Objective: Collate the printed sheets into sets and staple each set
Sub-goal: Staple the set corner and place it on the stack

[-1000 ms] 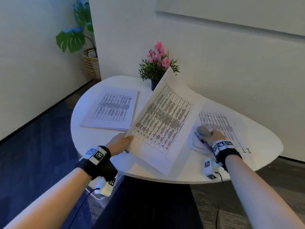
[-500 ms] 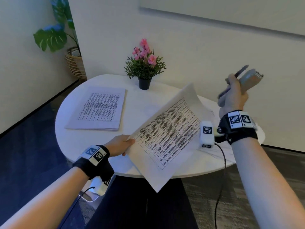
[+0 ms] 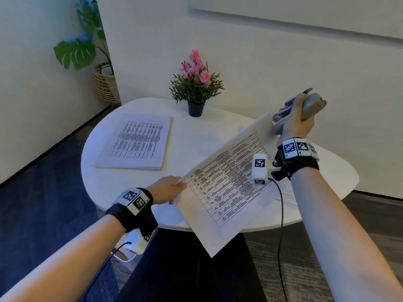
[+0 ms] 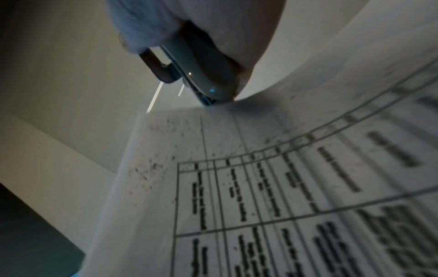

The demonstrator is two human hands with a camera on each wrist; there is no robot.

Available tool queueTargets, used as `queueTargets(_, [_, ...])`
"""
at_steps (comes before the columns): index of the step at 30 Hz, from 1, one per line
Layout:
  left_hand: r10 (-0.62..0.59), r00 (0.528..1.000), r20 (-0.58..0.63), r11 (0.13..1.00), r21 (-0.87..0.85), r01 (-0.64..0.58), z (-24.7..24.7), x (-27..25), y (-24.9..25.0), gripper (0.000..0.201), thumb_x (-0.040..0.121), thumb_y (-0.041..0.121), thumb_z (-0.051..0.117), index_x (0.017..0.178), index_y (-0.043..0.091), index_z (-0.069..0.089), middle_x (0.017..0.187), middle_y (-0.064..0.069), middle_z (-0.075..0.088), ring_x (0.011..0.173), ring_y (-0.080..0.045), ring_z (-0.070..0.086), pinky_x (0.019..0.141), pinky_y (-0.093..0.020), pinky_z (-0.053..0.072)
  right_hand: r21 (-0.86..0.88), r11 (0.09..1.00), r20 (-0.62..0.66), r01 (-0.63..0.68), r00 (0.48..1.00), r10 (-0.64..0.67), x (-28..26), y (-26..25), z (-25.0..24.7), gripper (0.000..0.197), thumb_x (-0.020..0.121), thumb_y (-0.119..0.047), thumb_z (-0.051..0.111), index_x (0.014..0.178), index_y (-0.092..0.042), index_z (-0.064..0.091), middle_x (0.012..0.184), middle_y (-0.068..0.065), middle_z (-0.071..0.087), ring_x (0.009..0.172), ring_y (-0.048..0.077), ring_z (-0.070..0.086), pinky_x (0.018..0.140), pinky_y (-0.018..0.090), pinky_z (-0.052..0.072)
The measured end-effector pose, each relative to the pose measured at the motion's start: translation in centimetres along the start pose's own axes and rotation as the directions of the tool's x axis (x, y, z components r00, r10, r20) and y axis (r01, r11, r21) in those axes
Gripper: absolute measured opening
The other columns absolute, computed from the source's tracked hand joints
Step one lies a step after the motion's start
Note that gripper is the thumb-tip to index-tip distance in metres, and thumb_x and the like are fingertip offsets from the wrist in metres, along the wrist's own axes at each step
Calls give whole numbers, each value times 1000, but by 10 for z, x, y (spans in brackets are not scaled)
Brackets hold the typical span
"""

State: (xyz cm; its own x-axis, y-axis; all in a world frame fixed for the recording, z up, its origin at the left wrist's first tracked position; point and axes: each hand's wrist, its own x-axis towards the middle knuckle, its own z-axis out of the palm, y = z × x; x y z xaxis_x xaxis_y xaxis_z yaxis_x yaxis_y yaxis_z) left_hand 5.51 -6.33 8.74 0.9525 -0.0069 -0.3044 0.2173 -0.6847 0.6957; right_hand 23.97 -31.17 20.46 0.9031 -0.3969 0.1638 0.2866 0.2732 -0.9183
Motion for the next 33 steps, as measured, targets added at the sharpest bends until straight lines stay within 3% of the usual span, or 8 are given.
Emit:
queueTargets(6, [22,1000,-6,1000,19,-21,1,1,5,36,104,26,32,71,22,47,64,3,54,54,-12,52,64,-21,43,107,993,73,-41,997,33,-5,-2,3,31,87,-40,64,94,-11,65,80,1,69,75,17,67,77,37,56])
queueTargets(11, [24,999,23,999,36,-25,3,5,1,32,104,28,32,84,17,54,70,1,57,53,-11,52,61,-20,45,181,977,144,-108,986,82,-13,-11,6,36,86,-40,64,86,-5,60,70,6,63,59,22,60,60,32,50])
queueTargets(17, [3,1000,27,997,77,-5,5,5,-6,31,103,29,33,86,14,53,70,-1,56,53,-12,52,65,-24,45,-24,996,20,-80,997,81,-20,-8,9,39,87,-45,62,71,-11,52,59,2,53,41,9,51,44,19,43])
queueTargets(22, [-45,998,32,996,79,42,2,4,-15,30,104,28,31,90,14,54,80,-6,57,58,-16,52,61,-23,47,-225,955,22,-192,979,202,-13,12,4,34,85,-44,64,71,-15,54,62,-1,57,48,9,55,48,18,44])
queueTargets(25, [-92,996,-7,993,76,92,-8,1,-25,32,103,26,31,87,9,53,76,-7,57,56,-17,52,62,-25,47,-519,812,-31,-268,955,295,6,34,-7,24,85,-33,62,90,-11,53,64,0,53,53,16,50,44,18,39])
queueTargets(28, [-159,986,-53,987,5,160,-23,-6,-41,34,103,24,33,76,11,49,64,-4,51,52,-16,47,54,-24,39,-877,442,6,-186,918,397,27,63,-32,32,89,-38,52,104,-10,52,88,15,61,77,28,59,62,31,51])
queueTargets(31, [-244,965,-93,946,-239,217,-35,-11,-54,32,102,23,38,73,10,45,59,-6,43,51,-19,38,47,-23,29,-943,308,59,-129,844,533,36,89,-57,43,94,-21,52,133,-5,48,135,21,49,121,35,51,74,30,45])
queueTargets(33, [-279,949,-144,891,-406,201,-42,-13,-57,26,101,22,39,79,9,46,62,-5,39,51,-15,39,46,-21,30,-978,199,55,-64,840,539,17,85,-64,47,92,-23,53,135,-8,44,135,24,48,118,39,52,82,36,48])
